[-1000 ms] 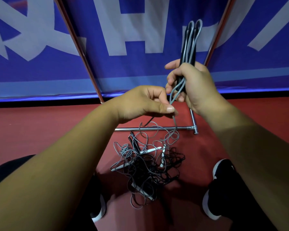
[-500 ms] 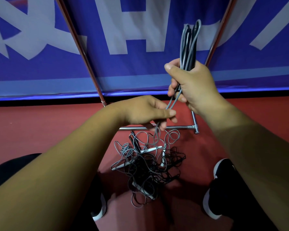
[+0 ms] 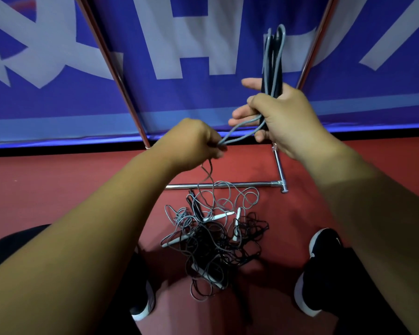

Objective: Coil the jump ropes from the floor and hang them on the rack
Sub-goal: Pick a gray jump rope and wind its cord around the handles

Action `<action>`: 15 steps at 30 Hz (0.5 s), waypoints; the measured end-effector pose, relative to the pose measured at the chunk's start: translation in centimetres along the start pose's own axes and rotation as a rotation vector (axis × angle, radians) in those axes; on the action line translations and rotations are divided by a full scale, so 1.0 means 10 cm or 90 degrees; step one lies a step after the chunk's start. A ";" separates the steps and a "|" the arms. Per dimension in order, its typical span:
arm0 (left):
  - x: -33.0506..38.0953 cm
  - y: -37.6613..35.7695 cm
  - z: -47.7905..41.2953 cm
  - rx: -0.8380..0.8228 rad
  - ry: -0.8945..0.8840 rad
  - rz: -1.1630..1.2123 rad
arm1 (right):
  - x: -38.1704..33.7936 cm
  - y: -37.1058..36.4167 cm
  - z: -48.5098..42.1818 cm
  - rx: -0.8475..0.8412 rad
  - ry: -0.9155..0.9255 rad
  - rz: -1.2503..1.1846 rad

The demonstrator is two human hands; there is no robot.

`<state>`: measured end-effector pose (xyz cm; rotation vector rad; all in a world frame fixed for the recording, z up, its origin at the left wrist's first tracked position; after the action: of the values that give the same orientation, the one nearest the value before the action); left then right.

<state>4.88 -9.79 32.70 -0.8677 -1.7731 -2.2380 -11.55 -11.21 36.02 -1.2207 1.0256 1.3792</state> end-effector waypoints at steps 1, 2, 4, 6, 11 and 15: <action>-0.01 0.08 0.00 0.044 0.004 -0.013 | 0.00 -0.01 0.00 -0.020 -0.012 0.006; -0.04 0.15 0.00 0.083 0.010 -0.019 | 0.01 -0.03 0.01 -0.041 -0.025 0.017; -0.09 0.29 -0.01 0.151 0.016 -0.013 | 0.05 -0.07 0.04 -0.093 -0.062 0.035; -0.12 0.40 0.01 0.204 0.010 0.013 | 0.16 -0.18 0.12 -0.180 -0.125 0.034; -0.13 0.51 0.04 0.195 0.007 0.114 | 0.32 -0.51 0.51 -0.499 -0.254 0.030; -0.02 0.42 0.09 0.033 -0.090 0.277 | 0.39 -0.65 0.70 -0.651 -0.284 0.117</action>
<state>7.26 -10.16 36.22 -1.2841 -1.5030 -1.8836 -6.28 -2.80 33.23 -1.4091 0.0584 2.3171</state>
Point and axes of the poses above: each hand's wrist, its own z-axis away from the middle knuckle, its own y-axis out of the back of the hand, x = y × z, the point moved 8 cm from there along -z, towards the middle knuckle, and after that the axes turned 2 degrees about -x, right-handed, at the moved point
